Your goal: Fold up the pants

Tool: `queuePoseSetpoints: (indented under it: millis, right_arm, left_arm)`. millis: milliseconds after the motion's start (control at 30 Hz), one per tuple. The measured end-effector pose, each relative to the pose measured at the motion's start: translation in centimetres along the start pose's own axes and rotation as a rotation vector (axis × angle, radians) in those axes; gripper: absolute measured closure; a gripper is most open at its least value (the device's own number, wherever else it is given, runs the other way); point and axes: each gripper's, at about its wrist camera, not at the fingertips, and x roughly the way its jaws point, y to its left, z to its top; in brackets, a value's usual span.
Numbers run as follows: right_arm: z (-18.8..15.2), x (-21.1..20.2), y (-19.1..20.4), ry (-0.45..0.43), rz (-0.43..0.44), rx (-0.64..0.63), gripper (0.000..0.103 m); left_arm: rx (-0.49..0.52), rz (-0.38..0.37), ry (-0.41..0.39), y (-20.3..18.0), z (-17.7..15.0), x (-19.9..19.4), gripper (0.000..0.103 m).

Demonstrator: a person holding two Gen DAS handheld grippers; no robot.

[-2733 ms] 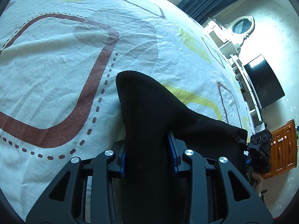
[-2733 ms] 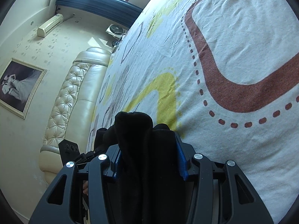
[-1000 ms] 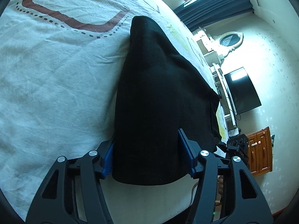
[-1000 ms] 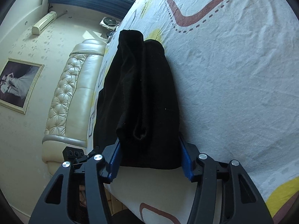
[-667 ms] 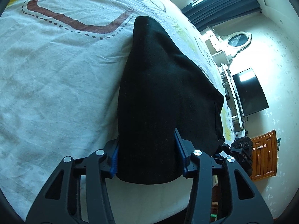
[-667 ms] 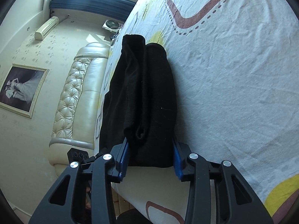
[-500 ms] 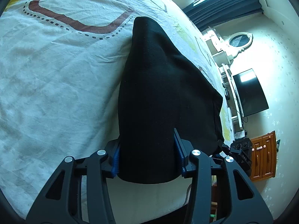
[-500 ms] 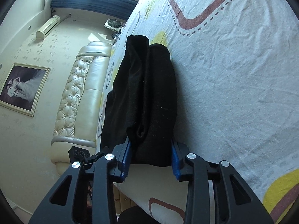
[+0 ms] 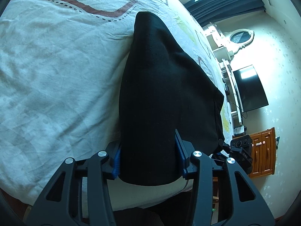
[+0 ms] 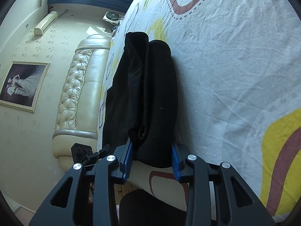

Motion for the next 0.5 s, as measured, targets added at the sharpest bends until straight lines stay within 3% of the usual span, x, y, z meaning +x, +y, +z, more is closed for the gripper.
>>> queuePoseSetpoints:
  millis: [500]
  right_arm:
    - [-1.2,-0.2,-0.3,0.018,-0.010,0.013,0.068]
  left_arm:
    - [0.017,0.012,0.000,0.0,-0.3,-0.2,0.058]
